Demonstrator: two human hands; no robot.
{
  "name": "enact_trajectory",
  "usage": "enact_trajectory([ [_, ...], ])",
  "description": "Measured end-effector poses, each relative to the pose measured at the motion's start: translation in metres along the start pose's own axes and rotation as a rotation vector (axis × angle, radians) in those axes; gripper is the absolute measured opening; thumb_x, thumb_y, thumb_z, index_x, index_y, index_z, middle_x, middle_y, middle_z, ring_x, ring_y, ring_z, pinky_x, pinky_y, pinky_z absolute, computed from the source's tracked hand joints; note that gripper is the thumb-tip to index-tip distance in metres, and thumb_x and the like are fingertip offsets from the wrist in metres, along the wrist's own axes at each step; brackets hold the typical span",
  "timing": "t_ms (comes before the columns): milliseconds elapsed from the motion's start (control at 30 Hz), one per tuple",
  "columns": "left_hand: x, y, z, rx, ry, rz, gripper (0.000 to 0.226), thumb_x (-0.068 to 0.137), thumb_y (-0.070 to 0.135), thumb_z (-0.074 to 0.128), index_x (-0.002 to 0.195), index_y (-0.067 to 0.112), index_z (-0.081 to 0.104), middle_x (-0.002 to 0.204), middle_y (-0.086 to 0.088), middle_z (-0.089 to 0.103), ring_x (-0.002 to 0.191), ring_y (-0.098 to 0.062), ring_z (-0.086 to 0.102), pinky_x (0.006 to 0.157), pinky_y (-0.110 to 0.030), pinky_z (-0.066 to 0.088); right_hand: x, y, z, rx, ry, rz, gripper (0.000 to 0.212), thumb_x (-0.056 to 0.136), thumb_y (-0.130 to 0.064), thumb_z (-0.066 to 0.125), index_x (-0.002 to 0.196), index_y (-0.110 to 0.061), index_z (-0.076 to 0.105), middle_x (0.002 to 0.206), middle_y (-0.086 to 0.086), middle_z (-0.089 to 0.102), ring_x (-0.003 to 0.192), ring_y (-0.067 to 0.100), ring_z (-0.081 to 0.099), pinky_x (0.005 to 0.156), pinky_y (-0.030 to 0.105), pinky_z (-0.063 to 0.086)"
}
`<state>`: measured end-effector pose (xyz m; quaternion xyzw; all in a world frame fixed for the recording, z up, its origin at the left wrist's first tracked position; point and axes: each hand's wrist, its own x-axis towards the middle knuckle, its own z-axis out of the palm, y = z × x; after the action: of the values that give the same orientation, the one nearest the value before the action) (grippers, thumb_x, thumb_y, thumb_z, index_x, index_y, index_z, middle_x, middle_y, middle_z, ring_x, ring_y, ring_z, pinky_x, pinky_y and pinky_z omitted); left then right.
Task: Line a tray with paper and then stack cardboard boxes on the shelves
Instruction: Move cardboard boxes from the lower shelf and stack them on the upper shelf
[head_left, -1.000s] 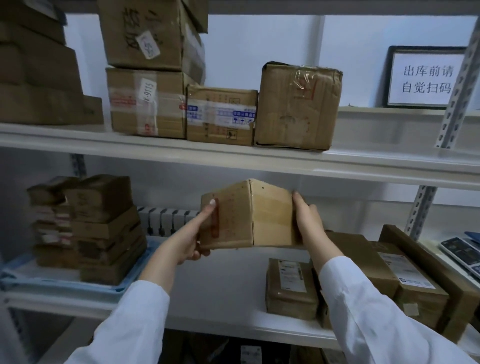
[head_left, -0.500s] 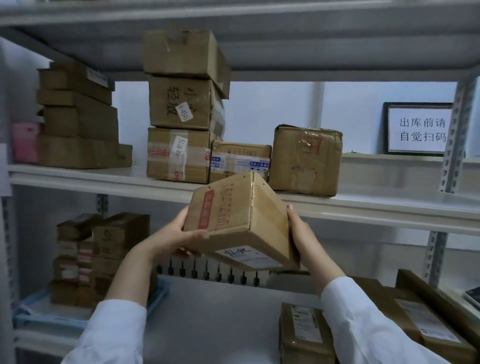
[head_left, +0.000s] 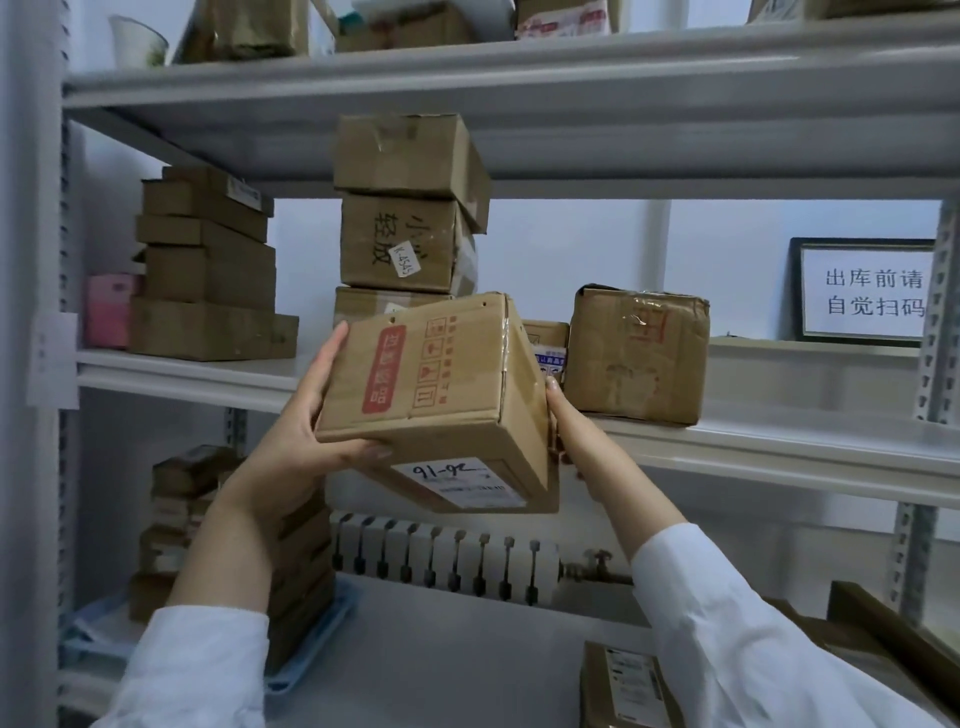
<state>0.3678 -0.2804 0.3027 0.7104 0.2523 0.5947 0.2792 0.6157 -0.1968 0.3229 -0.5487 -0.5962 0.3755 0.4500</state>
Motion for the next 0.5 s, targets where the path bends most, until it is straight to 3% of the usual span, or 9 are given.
enact_trajectory([
  [100,-0.002,0.011,-0.005,-0.017,0.025,0.101,0.111,0.039,0.045,0.091,0.135,0.05,0.036,0.137,0.014,0.049,0.123,-0.009,0.052,0.092,-0.025,0.051,-0.005,-0.021,-0.003,-0.11,0.078,-0.123,0.071,0.091,-0.068,0.023,0.12,-0.012,0.057,0.117,0.01,0.057,0.1,0.024,0.05,0.086,0.034,0.04],
  [167,-0.003,0.021,-0.005,0.011,0.053,0.171,0.101,0.043,0.046,0.089,0.131,0.051,0.042,0.138,0.013,0.048,0.126,-0.012,0.05,0.094,-0.028,0.051,-0.007,-0.036,-0.006,-0.035,0.038,-0.258,0.064,0.086,-0.072,0.027,0.118,-0.024,0.055,0.124,0.0,0.057,0.109,0.02,0.052,0.096,0.037,0.041],
  [233,0.001,0.03,-0.002,0.07,0.093,0.254,0.098,0.047,0.048,0.087,0.133,0.049,0.04,0.138,0.014,0.046,0.127,-0.012,0.049,0.093,-0.026,0.051,-0.014,-0.049,-0.006,0.104,-0.056,-0.4,0.064,0.083,-0.074,0.033,0.131,-0.034,0.049,0.135,-0.011,0.051,0.124,0.014,0.047,0.108,0.038,0.034],
  [300,0.011,0.035,0.003,0.111,0.138,0.334,0.096,0.053,0.043,0.085,0.136,0.046,0.036,0.138,0.018,0.045,0.128,-0.009,0.047,0.094,-0.024,0.05,-0.021,-0.061,-0.006,0.228,-0.16,-0.549,0.064,0.083,-0.072,0.039,0.135,-0.035,0.045,0.139,-0.011,0.049,0.129,0.012,0.044,0.113,0.037,0.03],
  [400,0.029,0.038,0.009,0.143,0.166,0.394,0.093,0.062,0.031,0.081,0.139,0.042,0.029,0.141,0.016,0.037,0.13,-0.006,0.043,0.095,-0.022,0.048,-0.02,-0.083,-0.005,0.255,-0.168,-0.762,0.085,0.062,-0.079,0.049,0.134,-0.035,0.041,0.142,-0.003,0.045,0.132,0.018,0.042,0.112,0.046,0.031],
  [500,0.047,0.038,0.014,0.215,0.178,0.388,0.094,0.07,0.004,0.074,0.14,0.042,0.022,0.136,0.028,0.034,0.126,0.005,0.042,0.092,-0.015,0.047,-0.001,-0.094,-0.015,0.134,-0.104,-0.85,0.119,0.049,-0.09,0.056,0.146,-0.03,0.024,0.148,0.004,0.033,0.137,0.029,0.031,0.109,0.06,0.028],
])
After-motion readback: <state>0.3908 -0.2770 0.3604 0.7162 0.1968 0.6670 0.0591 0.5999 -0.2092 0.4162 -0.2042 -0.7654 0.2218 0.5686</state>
